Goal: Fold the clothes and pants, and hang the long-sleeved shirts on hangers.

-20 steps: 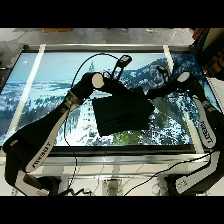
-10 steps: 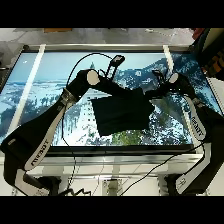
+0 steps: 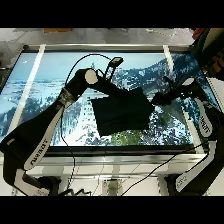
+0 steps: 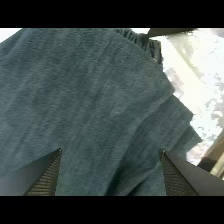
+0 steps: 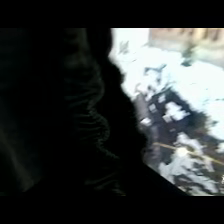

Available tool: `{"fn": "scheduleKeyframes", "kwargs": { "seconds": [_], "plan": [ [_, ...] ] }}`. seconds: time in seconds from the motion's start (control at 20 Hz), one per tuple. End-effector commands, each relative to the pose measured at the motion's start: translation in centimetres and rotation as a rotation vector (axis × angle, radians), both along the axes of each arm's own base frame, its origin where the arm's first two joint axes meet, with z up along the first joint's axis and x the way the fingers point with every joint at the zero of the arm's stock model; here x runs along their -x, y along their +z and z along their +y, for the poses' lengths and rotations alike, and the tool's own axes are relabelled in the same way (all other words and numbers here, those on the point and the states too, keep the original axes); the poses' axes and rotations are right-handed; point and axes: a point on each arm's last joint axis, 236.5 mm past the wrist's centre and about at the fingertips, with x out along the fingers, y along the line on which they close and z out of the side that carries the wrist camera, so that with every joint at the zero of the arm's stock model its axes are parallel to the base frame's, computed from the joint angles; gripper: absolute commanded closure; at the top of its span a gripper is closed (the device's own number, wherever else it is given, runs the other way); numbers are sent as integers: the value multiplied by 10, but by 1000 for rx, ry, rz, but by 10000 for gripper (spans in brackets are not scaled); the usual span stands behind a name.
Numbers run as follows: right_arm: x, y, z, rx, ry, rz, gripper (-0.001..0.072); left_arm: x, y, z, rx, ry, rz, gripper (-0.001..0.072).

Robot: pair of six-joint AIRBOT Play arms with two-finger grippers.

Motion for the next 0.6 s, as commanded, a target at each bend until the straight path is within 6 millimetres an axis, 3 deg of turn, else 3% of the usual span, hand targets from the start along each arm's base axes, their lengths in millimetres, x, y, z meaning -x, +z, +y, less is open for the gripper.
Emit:
{"fn": "scheduleKeyframes", "kwargs": {
  "seconds": [0.0, 0.1, 0.2, 0.35, 0.55],
  "plan": [
    [50, 5, 41, -228, 127, 84, 459, -17, 8, 28, -43, 42, -47, 6],
    [85, 8, 61, -334, 199, 134, 676, -26, 26, 46, -28, 80, -75, 6],
    [105, 18, 77, -416, 215, 144, 678, -33, 44, 63, -14, 114, -103, 6],
    [95, 23, 69, -338, 176, 55, 679, -40, 63, 83, 1, 154, -134, 5],
    [59, 30, 32, -88, 37, -89, 664, -42, 74, 91, 9, 169, -152, 6]
  ]
}}
